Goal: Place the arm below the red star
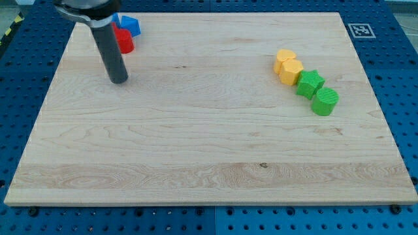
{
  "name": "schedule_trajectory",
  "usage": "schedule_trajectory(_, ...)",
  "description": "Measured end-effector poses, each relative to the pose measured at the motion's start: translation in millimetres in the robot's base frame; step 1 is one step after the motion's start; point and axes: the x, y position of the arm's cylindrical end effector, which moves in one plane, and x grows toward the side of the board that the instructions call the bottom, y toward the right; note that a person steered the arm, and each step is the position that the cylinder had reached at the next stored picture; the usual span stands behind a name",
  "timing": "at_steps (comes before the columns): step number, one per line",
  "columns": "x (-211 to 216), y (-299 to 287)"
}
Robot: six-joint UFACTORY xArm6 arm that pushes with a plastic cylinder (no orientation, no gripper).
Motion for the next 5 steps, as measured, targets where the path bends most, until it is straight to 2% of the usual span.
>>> schedule_trajectory(2, -4, -8)
schedule_trajectory(5, -52, -16)
